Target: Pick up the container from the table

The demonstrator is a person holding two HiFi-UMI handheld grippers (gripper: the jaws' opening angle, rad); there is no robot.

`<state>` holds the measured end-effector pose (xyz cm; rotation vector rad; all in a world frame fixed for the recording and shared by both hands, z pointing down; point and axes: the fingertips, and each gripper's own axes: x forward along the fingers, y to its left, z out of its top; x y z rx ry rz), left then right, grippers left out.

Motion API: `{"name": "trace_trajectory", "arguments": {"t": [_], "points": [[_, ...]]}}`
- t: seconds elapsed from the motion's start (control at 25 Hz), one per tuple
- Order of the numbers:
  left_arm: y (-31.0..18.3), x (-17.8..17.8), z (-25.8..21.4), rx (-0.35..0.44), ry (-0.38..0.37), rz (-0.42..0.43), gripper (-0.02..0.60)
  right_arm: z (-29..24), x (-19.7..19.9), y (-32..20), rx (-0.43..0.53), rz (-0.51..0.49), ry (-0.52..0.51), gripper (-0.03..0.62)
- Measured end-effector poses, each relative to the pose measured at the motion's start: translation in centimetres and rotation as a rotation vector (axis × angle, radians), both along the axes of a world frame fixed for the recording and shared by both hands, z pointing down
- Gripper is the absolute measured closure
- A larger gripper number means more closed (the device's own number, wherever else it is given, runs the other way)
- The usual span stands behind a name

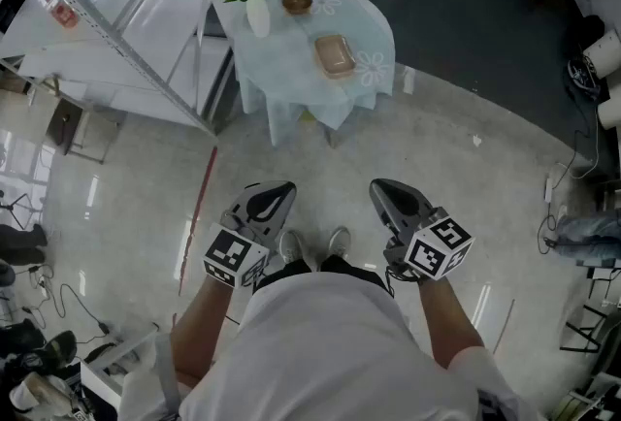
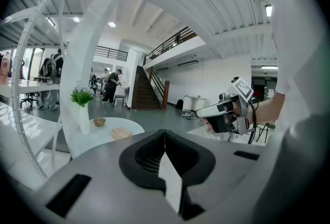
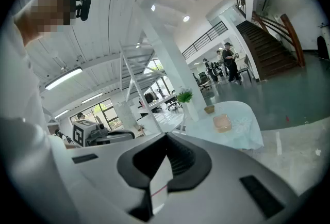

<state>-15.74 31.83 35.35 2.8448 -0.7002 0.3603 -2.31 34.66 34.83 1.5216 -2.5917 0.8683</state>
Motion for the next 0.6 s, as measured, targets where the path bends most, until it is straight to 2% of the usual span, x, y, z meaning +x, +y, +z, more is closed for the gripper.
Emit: {"name": "trace_trajectory", "arguments": {"t": [0.6], "points": [[0.3,1.3,1.3,-0.03,-0.012,-0.026,0.56,1.6,1.0,-0.1,-0.036,-0.028,-0.042,0.571]]}}
